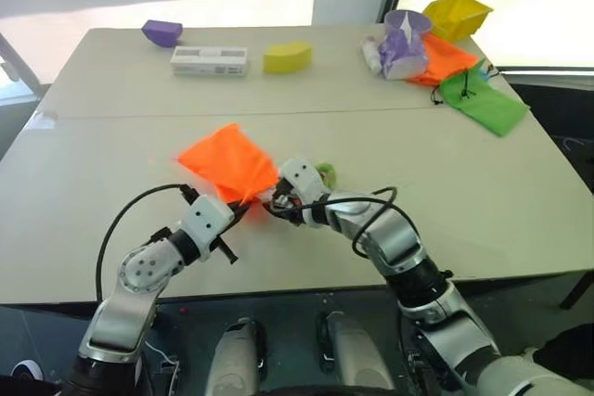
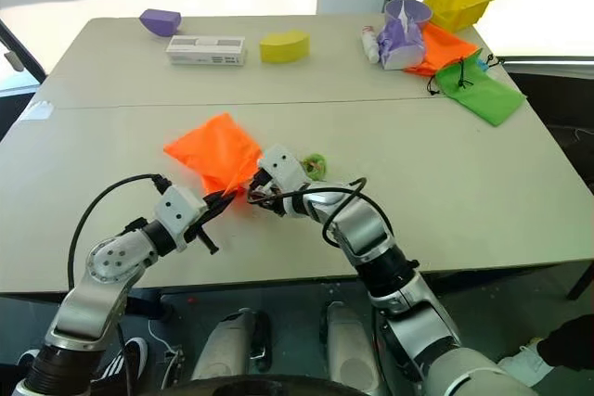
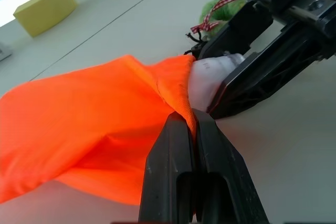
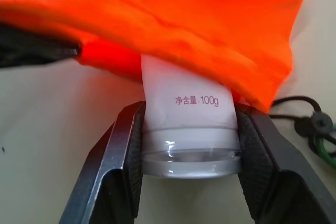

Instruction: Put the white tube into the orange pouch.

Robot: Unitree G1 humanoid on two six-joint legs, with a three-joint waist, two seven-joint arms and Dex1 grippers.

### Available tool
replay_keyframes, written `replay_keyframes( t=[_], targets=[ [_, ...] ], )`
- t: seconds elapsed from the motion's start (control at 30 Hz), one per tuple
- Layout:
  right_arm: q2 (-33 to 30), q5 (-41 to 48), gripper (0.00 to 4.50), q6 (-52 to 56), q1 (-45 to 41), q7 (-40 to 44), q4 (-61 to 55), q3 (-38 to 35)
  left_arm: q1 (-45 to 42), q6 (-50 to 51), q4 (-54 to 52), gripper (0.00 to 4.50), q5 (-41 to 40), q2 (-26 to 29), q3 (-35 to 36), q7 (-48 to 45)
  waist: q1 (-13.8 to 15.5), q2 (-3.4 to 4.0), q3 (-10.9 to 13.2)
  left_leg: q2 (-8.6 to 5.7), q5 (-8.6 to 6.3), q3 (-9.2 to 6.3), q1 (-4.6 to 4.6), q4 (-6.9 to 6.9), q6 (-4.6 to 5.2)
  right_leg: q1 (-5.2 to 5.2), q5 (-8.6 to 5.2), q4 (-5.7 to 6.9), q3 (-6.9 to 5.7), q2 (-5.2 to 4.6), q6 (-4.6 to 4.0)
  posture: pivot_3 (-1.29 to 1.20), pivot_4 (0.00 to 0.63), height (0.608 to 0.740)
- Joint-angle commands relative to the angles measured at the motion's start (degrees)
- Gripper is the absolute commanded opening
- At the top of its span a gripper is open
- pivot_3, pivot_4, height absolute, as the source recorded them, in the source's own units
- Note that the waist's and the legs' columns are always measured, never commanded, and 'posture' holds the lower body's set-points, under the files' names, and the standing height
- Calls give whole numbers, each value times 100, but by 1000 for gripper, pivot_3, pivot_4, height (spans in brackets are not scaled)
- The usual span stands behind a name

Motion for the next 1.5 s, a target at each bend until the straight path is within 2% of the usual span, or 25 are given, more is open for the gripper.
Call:
replay_keyframes(
  t=[0.03, 0.3, 0.47, 0.6, 0.9, 0.97, 1.0, 1.07, 1.1, 1.33, 1.5],
  targets=[
    [214, -138, 1823, -294, -247, -13, 168, 137, -97, -128, -165, 0, 22, -26, -147, -25, 6, -1, -1, 0, 0, 0, 0, 0, 0, 0, 0, 0, 0, 1, 0, 0, 150, 740],
    [707, 24, 1823, -593, -586, 167, 741, -116, -71, -133, -57, 0, 165, -58, -252, 16, -11, -1, -2, 6, 1, -1, 2, 0, -1, 1, 0, 0, 2, 13, -1, 0, 150, 740],
    [778, -144, 1823, -942, -624, 332, 1044, 101, -53, -138, -65, 0, 189, -12, -212, 16, -17, -1, -2, 8, 1, -1, 3, -1, -2, 0, 1, 0, 2, 15, -2, 0, 150, 740],
    [1060, -117, 1823, -1065, -782, 212, 1367, -182, 39, -134, -91, 0, 208, 6, -224, 11, -101, -1, -2, 11, 1, -2, 5, -1, -2, 1, 2, 3, 3, 19, -4, 0, 150, 740],
    [1285, -165, 1823, -1187, -647, 394, 1338, -14, 36, -166, -62, 0, 208, 29, -239, 40, -134, -1, -2, 14, 2, -5, 11, -2, -4, 2, 11, 4, 4, 19, -18, 0, 150, 740],
    [1189, -240, 2858, -1319, -606, 426, 1295, 27, 57, -182, -49, 0, 202, 37, -219, 43, -132, -1, -2, 15, 2, -5, 12, -3, -4, 3, 11, 4, 5, 19, -18, 0, 150, 740],
    [1151, -226, 3130, -1230, -586, 450, 1225, 2, 72, -188, -45, 0, 197, 43, -208, 44, -131, -1, -2, 15, 2, -5, 12, -3, -4, 2, 11, 4, 5, 19, -18, 0, 150, 740],
    [1063, -118, 4089, -1050, -543, 649, 997, -33, 88, -213, -30, 0, 195, 58, -192, 31, -121, -1, -2, 18, 2, -4, 11, -3, -4, 2, 10, 3, 5, 17, -18, 0, 150, 740],
    [961, -91, 4419, -934, -518, 743, 820, -19, 103, -240, -3, 0, 210, 72, -169, 39, -112, -1, -2, 18, 2, -4, 10, -3, -4, 3, 10, 2, 5, 14, -18, 0, 150, 740],
    [-14, -76, 4419, -544, -307, 1380, -361, 155, 166, -343, 49, 0, 174, 142, -40, -8, -124, 0, -2, 9, 2, 2, -1, -4, -4, -5, 8, -6, 4, -9, -15, 0, 150, 740],
    [-604, 49, 4419, -563, -158, 1754, -734, 29, 183, -392, 91, 0, 164, 178, 1, -39, -122, 0, -2, 10, 2, -2, -1, -8, -4, -7, 7, -6, 1, -3, -13, 0, 150, 740]
  ],
)
